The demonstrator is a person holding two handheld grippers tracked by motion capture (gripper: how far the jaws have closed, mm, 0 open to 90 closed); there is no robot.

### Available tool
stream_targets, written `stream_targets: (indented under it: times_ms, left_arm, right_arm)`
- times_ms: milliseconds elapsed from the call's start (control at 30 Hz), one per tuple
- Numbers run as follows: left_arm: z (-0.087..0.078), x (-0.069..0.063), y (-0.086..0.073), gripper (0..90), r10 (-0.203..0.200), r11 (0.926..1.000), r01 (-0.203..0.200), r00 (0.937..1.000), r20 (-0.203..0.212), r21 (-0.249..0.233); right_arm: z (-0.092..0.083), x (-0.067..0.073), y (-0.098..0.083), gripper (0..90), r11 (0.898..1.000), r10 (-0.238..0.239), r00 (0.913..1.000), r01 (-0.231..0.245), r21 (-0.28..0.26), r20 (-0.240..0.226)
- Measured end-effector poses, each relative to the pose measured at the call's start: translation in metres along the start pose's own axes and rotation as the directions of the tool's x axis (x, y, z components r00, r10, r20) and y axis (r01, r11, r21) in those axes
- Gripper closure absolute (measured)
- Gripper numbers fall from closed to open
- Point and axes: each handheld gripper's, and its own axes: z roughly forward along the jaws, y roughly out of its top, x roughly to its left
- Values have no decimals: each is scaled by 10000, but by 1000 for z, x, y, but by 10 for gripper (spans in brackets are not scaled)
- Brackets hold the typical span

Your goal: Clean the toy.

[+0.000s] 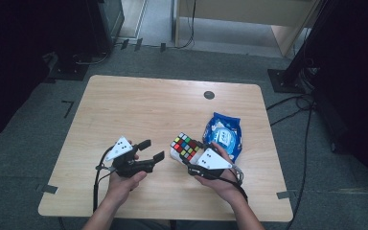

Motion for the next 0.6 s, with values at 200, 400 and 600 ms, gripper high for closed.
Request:
stream_targets:
  times_ms: [200, 400, 600]
  left_arm:
    - [37, -10, -9, 254, 264, 9981, -237, 9986, -467, 566]
    - [67, -26, -9, 259, 1021, 9880, -936, 9926, -652, 1230]
    - [103, -29, -10, 307, 1372, 9696, -1079, 9829, -1229, 2198]
  right_arm:
    - [-34, -17, -12, 343, 9898, 1297, 9877, -1341, 471, 874]
    - [-61, -30, -23, 343, 9801, 1780, 9779, -1862, 693, 1098]
    - [-71, -44, -39, 343, 9630, 2422, 9605, -2552, 872, 1368]
